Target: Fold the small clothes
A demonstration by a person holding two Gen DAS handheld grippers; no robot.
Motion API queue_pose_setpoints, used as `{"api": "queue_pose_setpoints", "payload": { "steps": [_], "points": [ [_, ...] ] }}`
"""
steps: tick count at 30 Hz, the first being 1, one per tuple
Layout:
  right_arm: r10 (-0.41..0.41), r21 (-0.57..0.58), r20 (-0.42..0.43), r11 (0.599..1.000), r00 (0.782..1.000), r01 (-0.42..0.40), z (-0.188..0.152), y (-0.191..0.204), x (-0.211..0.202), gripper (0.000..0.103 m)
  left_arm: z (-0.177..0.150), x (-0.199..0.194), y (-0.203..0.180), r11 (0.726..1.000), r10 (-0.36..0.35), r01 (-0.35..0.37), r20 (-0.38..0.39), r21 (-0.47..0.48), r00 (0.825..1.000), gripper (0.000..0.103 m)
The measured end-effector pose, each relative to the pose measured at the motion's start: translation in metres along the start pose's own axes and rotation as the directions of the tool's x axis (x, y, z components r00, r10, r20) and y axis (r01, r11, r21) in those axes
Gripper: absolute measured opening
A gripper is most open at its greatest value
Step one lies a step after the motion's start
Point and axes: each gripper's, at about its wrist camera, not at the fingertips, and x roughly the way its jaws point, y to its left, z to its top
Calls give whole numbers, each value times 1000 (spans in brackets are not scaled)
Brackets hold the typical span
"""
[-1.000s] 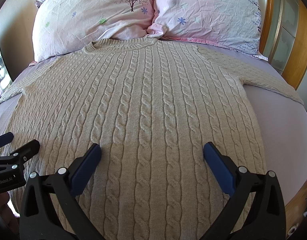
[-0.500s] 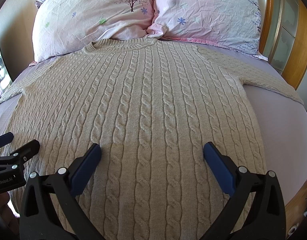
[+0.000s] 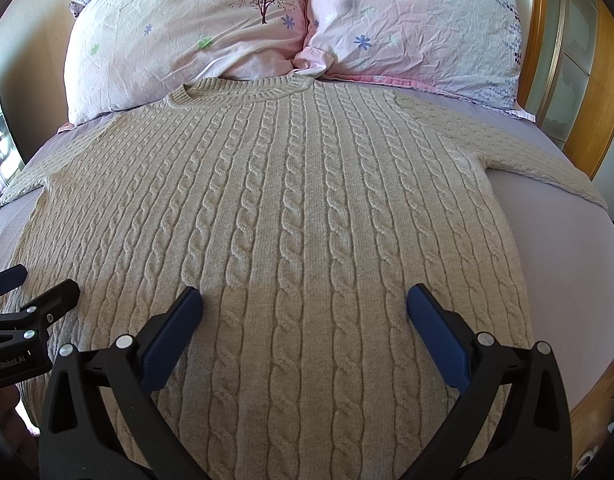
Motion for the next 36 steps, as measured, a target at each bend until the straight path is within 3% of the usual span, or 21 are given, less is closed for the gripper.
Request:
{"api": "queue_pose_setpoints", "payload": {
  "steps": [23,26,30,33,35,36],
  "points": [
    [1,-22,-63,1000,998,-2,-1,1,5,101,7,3,-1,1000,0,0,-21,-1,1000,102],
    [20,-47,-64,999,998,-23,2,-1,5,101,11,5,0,1000,-1,1,-32,4,999,102],
    [133,-130,-97,981,986,-145,16,-13,7,101,9,4,0,1000,-13,13,-11,21,1000,102],
    [184,45,7,982,983,-184,37,-78,-7,101,6,1,2,999,-23,23,-1,33,1000,102],
    [127,258,113,954,985,-153,53,-150,-17,101,9,-4,11,999,-40,39,31,17,999,102],
    [82,367,148,921,986,-132,57,-187,-20,101,13,-8,22,998,-60,61,76,-14,995,102]
  ]
}}
